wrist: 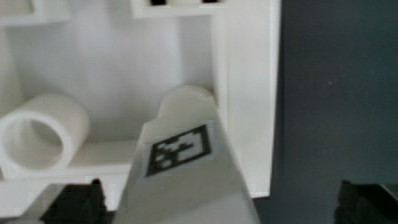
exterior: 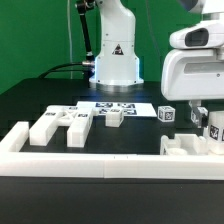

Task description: Assemble chair

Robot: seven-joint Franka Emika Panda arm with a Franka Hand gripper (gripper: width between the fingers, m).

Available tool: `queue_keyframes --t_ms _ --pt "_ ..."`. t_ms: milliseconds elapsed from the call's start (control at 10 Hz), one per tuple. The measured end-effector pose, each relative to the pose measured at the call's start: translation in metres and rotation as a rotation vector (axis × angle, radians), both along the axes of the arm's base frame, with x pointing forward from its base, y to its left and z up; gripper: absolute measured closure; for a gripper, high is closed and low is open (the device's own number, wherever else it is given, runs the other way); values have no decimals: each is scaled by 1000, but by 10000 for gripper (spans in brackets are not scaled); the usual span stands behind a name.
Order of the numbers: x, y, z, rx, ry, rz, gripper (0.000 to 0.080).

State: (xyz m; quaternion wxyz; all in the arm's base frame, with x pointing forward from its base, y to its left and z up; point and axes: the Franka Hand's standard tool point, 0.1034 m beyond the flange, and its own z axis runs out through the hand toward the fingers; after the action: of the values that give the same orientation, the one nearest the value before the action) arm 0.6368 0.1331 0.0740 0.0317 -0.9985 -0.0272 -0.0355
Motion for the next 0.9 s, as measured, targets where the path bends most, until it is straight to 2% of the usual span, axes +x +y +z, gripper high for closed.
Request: queue_keyframes --t_ms 400,600,700,900 --pt "1 -6 -2 -16 -11 193 150" --pt "0 -6 -2 -15 -10 183 418" --pt "0 -6 -2 -15 -10 183 511" --pt "0 -6 -2 -13 -8 156 511"
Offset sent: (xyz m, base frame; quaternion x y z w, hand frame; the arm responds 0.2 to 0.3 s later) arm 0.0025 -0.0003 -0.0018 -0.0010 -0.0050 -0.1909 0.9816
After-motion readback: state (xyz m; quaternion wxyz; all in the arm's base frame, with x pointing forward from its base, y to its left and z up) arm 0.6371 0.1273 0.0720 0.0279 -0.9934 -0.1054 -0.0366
